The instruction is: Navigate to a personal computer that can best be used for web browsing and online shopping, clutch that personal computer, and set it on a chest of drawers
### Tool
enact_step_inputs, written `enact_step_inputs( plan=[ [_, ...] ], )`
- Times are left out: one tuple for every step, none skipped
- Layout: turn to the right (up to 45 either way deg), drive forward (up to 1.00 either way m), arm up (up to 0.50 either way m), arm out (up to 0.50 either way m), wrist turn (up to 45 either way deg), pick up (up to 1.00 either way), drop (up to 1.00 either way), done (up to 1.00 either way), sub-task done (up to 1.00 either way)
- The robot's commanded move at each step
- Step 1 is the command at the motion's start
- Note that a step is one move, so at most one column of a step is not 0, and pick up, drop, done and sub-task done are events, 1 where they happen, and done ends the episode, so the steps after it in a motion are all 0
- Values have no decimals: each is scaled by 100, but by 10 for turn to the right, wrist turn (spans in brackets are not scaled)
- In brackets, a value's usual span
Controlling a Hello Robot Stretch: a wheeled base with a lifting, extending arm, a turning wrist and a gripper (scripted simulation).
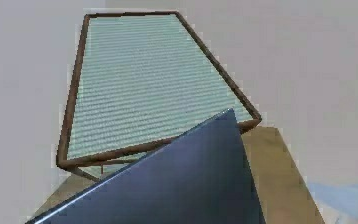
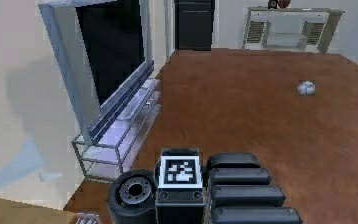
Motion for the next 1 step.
enact_step_inputs(
  plan=[
    [270, 0, 0, 0, 0, 0, 0, 0, 0]
  ],
)
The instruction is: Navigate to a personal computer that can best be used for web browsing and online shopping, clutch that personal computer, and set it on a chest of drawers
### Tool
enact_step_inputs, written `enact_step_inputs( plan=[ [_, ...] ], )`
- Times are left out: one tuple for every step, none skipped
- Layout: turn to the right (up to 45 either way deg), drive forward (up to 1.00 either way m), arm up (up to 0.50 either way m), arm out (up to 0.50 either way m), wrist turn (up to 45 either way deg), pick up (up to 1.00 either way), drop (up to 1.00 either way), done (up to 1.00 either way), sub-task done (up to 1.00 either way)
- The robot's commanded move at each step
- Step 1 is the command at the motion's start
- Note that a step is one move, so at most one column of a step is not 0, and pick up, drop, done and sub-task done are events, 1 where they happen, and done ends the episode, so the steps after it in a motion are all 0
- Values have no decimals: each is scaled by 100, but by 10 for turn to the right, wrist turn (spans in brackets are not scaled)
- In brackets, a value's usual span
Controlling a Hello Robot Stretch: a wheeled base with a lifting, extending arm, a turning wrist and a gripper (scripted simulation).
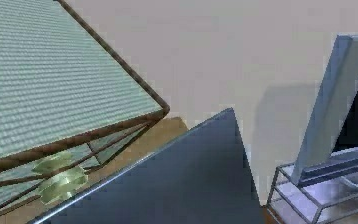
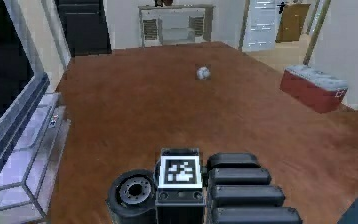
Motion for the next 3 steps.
enact_step_inputs(
  plan=[
    [-210, 0, 0, 0, 0, 0, 0, 0, 0],
    [450, 0, 0, 0, 0, 0, 0, 0, 0],
    [180, 0, 0, 0, 0, 0, 0, 0, 0]
  ],
)
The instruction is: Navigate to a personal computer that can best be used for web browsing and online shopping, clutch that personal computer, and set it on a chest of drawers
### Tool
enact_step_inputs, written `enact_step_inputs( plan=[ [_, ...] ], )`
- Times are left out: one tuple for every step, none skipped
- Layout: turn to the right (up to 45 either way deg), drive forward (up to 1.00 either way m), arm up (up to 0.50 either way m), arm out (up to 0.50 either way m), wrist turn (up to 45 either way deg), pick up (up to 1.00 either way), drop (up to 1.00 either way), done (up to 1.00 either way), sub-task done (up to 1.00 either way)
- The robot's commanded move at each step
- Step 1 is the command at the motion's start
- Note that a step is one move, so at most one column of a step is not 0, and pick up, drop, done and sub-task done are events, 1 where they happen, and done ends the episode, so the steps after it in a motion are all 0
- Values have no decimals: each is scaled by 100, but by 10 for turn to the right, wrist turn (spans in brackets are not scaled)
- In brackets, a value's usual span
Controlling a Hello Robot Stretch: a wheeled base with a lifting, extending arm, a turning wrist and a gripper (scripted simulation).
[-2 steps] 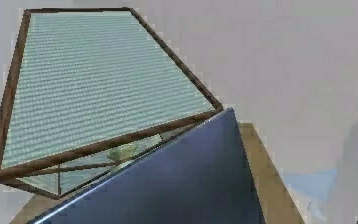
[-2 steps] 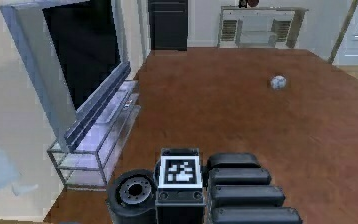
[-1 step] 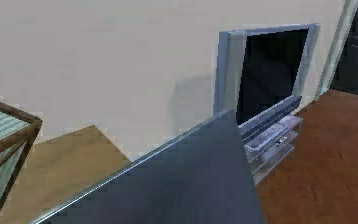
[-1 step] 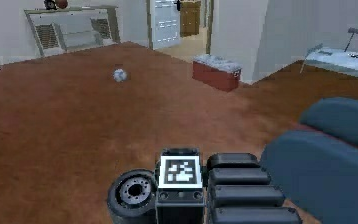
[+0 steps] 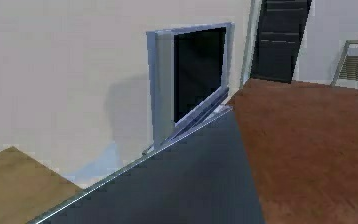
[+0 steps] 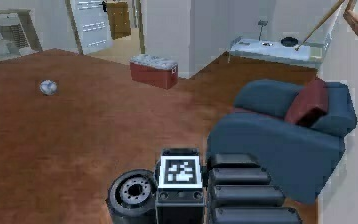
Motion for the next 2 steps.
enact_step_inputs(
  plan=[
    [0, 5, 0, 0, 0, 0, 0, 0, 0],
    [-450, 0, 0, 0, 0, 0, 0, 0, 0]
  ],
)
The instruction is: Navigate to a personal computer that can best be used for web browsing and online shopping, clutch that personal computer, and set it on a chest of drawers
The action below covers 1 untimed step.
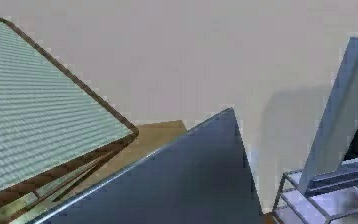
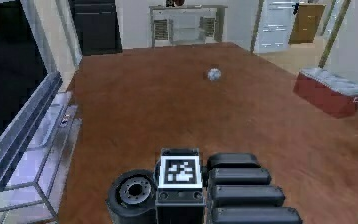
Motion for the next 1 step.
enact_step_inputs(
  plan=[
    [-450, 0, 0, 0, 0, 0, 0, 0, 0]
  ],
)
